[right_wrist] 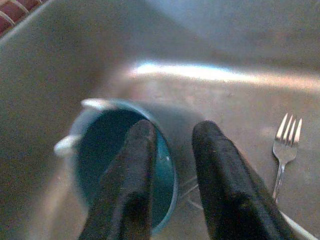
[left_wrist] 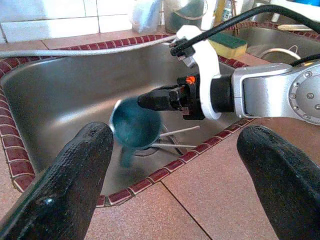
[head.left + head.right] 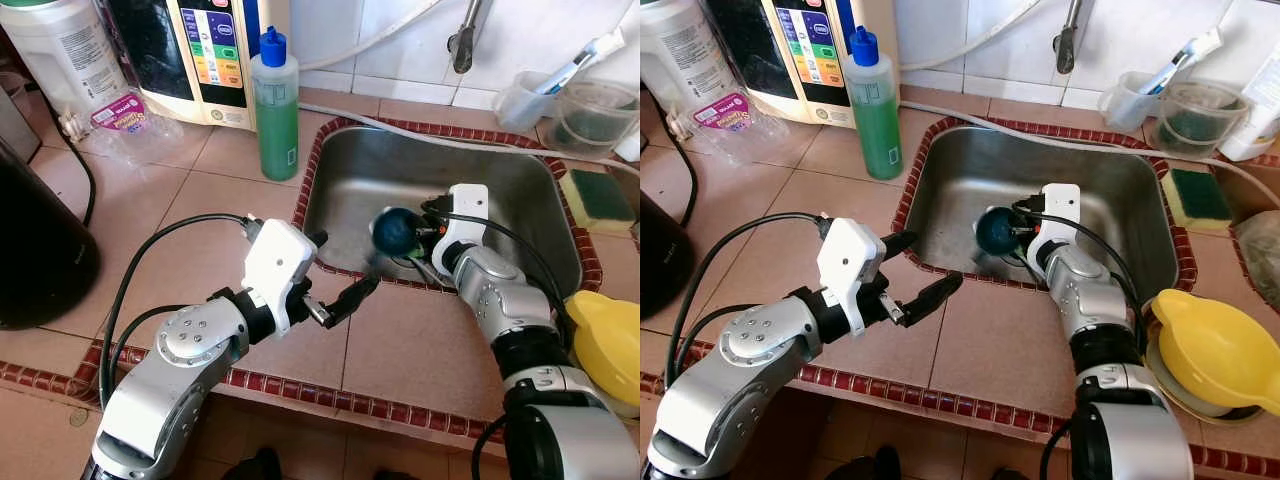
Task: Kitchen organization
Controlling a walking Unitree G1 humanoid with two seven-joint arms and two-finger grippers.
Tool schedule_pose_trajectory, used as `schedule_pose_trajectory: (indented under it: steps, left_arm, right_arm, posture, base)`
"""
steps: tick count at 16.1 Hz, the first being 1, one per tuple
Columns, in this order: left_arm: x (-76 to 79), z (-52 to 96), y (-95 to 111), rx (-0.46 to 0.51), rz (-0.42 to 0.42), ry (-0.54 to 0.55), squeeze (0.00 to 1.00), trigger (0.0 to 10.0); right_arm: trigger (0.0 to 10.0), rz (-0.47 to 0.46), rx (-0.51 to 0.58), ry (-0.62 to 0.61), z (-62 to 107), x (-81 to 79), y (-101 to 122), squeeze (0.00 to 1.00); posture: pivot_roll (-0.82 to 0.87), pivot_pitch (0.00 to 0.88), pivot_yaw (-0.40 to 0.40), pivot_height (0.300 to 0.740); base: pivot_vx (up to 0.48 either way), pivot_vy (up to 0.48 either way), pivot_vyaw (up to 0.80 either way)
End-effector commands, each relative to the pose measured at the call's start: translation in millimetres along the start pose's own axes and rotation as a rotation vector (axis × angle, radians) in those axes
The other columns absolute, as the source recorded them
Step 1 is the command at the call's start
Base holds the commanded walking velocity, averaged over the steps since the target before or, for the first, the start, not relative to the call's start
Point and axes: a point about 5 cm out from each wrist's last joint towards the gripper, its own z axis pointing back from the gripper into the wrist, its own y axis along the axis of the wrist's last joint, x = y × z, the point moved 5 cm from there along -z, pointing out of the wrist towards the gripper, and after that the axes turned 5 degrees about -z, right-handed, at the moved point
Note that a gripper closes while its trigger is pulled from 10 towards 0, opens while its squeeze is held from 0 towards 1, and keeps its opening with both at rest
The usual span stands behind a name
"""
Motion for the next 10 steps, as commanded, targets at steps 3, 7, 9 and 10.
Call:
schedule_pose_trajectory:
  steps: [3, 7, 9, 10]
  left_arm:
    - [0.9, 0.0, 5, 0.012, -0.013, -0.005, 0.0, 10.0]
    - [-4.8, -0.6, 7, 0.018, -0.025, 0.011, 0.0, 10.0]
    - [-9.6, -2.0, 7, 0.025, -0.036, 0.031, 0.0, 10.0]
    - [-16.9, -3.6, 6, 0.031, -0.033, 0.067, 0.0, 10.0]
  right_arm:
    - [10.0, -0.008, 0.026, 0.011, -1.4, -1.7, 9, 1.0]
    - [10.0, -0.008, 0.042, 0.017, -4.3, -4.8, 14, 1.0]
    - [10.0, 0.003, 0.077, 0.023, -4.6, -7.0, 21, 1.0]
    - [10.0, 0.013, 0.11, 0.029, -4.1, -9.0, 27, 1.0]
  posture:
    - [-0.04, 0.227, 0.0, 0.74]
    - [-0.03, 0.202, -0.002, 0.74]
    - [-0.03, 0.184, -0.004, 0.74]
    - [-0.03, 0.177, -0.004, 0.74]
  base:
    - [0.0, 0.0, 0.0]
    - [0.0, 0.0, 0.0]
    - [0.0, 0.0, 0.0]
    - [0.0, 0.0, 0.0]
